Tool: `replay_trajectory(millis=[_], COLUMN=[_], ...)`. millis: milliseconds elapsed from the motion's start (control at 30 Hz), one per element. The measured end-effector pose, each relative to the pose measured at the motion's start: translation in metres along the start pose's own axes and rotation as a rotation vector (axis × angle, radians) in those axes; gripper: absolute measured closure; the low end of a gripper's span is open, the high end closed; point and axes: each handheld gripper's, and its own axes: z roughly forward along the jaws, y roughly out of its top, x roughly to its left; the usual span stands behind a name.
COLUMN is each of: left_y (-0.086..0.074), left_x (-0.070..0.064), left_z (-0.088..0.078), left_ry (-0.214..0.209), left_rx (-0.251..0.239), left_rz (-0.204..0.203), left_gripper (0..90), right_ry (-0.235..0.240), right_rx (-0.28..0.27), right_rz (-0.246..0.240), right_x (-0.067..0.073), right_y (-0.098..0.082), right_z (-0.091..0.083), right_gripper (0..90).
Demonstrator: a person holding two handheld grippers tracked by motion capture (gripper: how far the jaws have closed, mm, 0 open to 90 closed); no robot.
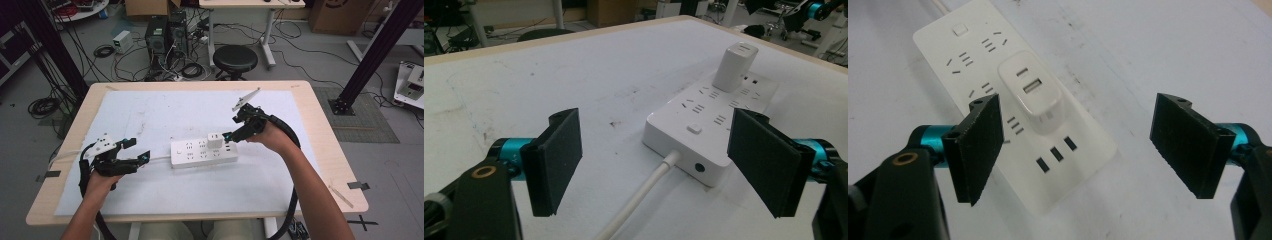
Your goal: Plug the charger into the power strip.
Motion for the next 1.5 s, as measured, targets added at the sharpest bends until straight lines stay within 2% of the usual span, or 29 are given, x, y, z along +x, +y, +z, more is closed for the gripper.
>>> replay_trajectory(millis=[100, 167, 200, 300, 433, 533, 567, 600, 700, 800, 967, 1500], left_y=[0.0, 0.0, 0.0, 0.0, 0.001, 0.002, 0.002, 0.002, 0.002, 0.002, 0.001, 0.0], left_x=[-0.002, -0.002, -0.003, -0.003, -0.003, -0.003, -0.003, -0.002, -0.001, 0.0, 0.0, -0.004], left_z=[0.0, 0.0, 0.0, 0.0, -0.001, -0.001, -0.001, -0.002, -0.004, -0.006, -0.009, -0.011], left_ry=[0.0, 0.001, 0.001, 0.003, 0.006, 0.008, 0.008, 0.012, 0.018, 0.022, 0.028, 0.028], left_rx=[0.004, 0.001, -0.002, -0.004, -0.007, -0.012, -0.012, -0.013, -0.013, -0.017, -0.016, -0.012], left_rz=[0.009, 0.008, 0.006, 0.006, 0.01, 0.012, 0.012, 0.009, 0.011, 0.006, 0.004, 0.011], left_gripper=[21.9, 21.9, 21.9, 21.9, 21.9, 21.9, 21.9, 21.9, 21.9, 21.9, 21.9, 21.9], right_ry=[-0.026, -0.029, -0.047, -0.074, -0.096, -0.13, -0.13, -0.156, -0.17, -0.181, -0.198, -0.208], right_rx=[-0.035, -0.046, -0.078, -0.109, -0.129, -0.15, -0.15, -0.159, -0.178, -0.188, -0.2, -0.216], right_rz=[0.036, 0.04, 0.066, 0.091, 0.118, 0.139, 0.139, 0.155, 0.183, 0.189, 0.196, 0.216], right_x=[0.002, 0.002, 0.005, 0.007, 0.008, 0.011, 0.011, 0.014, 0.017, 0.022, 0.03, 0.031], right_y=[-0.01, -0.014, -0.026, -0.04, -0.055, -0.071, -0.071, -0.084, -0.095, -0.105, -0.116, -0.133], right_z=[-0.008, -0.011, -0.017, -0.024, -0.031, -0.039, -0.039, -0.044, -0.048, -0.049, -0.049, -0.055], right_gripper=[22.0, 21.9, 21.9, 21.8, 21.7, 21.7, 21.7, 21.7, 21.7, 21.6, 21.6, 21.6])
